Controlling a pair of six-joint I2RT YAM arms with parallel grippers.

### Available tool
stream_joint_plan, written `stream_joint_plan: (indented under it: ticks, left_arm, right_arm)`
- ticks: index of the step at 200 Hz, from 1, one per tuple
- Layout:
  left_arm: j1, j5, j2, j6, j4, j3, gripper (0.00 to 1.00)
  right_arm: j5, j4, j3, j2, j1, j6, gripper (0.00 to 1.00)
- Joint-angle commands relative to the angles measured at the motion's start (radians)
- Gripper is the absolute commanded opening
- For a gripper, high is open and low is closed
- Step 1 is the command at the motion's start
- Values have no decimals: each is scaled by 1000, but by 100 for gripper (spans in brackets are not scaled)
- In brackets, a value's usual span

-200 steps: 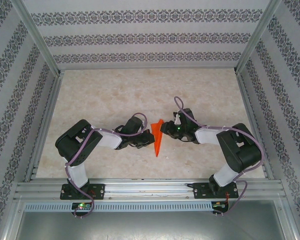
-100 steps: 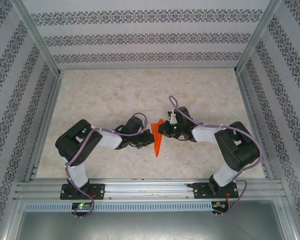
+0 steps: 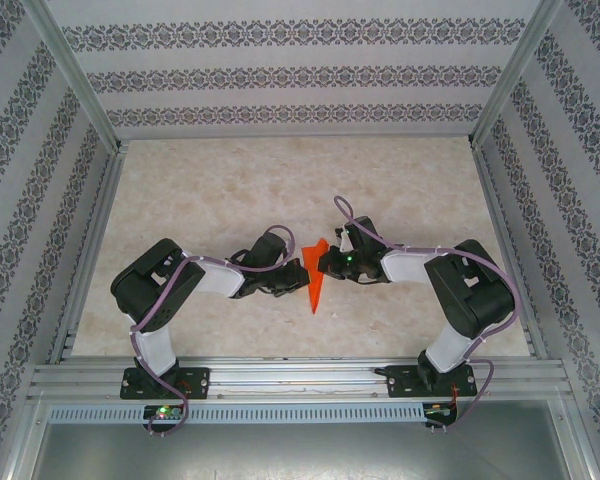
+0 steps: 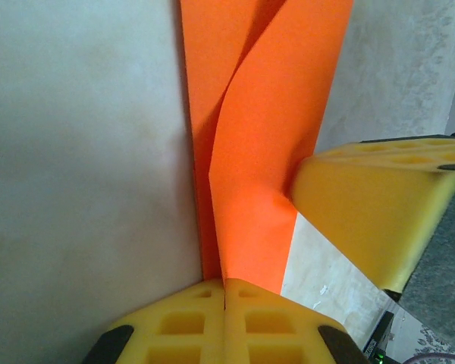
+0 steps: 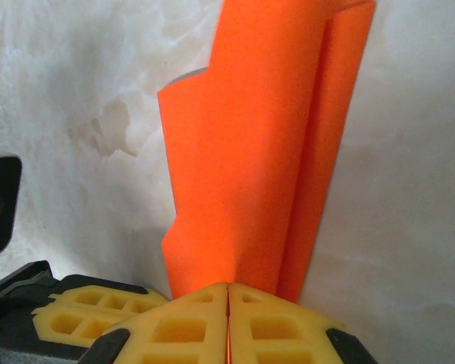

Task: Fold a paper plane with a square sheet of paper (fold left side to right side)
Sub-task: Fold the wing for the fifth time at the center of the table.

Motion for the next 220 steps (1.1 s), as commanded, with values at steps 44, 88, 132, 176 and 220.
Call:
stream_joint_plan:
  ticks: [44, 88, 132, 176, 220]
  left_arm:
    - [-36, -96, 103, 43, -109, -4, 5]
    - [-43, -82, 118, 46, -104, 7, 5]
    - [-44, -85, 111, 45, -99, 1, 7]
    - [-33, -140, -15, 69, -130, -38, 19]
    - [-20, -175, -211, 113, -277, -35, 26]
  right_arm:
    - [39, -60, 31, 18, 4, -41, 9]
    - [52, -85, 33, 24, 3, -44, 8]
    - [64, -123, 28, 36, -1, -43, 9]
    - [60, -131, -1, 45, -19, -35, 3]
    - [51, -128, -7, 56, -20, -39, 0]
